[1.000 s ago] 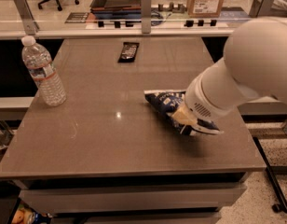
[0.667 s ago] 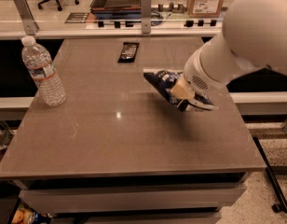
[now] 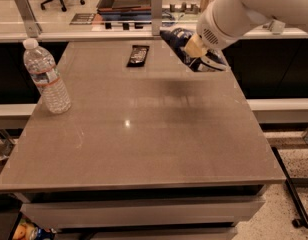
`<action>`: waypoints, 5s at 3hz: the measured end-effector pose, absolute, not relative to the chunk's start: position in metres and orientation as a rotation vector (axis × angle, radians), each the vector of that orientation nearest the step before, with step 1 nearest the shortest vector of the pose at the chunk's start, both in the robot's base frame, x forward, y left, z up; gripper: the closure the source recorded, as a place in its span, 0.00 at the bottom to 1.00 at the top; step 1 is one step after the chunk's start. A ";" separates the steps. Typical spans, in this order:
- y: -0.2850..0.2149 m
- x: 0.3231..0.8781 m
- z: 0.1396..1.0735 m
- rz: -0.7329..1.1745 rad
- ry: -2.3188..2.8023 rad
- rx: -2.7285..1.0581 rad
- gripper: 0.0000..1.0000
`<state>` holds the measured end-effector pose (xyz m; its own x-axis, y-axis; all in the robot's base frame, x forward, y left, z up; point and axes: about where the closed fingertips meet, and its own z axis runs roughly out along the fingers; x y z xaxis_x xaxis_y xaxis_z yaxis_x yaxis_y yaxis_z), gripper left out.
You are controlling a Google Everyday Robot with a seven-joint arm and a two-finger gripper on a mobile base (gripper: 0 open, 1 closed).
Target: Move blue chip bag near rxbar chocolate
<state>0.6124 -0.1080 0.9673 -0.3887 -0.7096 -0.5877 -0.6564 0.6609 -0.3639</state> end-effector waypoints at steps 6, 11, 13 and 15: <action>-0.020 0.817 0.871 -0.172 2.205 -0.939 1.00; -0.043 0.823 0.866 -0.280 2.256 -0.851 1.00; -0.069 0.813 0.875 -0.374 2.299 -0.774 1.00; -0.068 0.813 0.871 -0.375 2.303 -0.779 0.58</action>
Offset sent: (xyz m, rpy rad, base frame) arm 0.1634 0.0546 0.0023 0.0443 -0.1601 -0.0581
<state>0.8134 -0.0681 0.8712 -0.5987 -0.6225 -0.5040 -0.4304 0.7807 -0.4530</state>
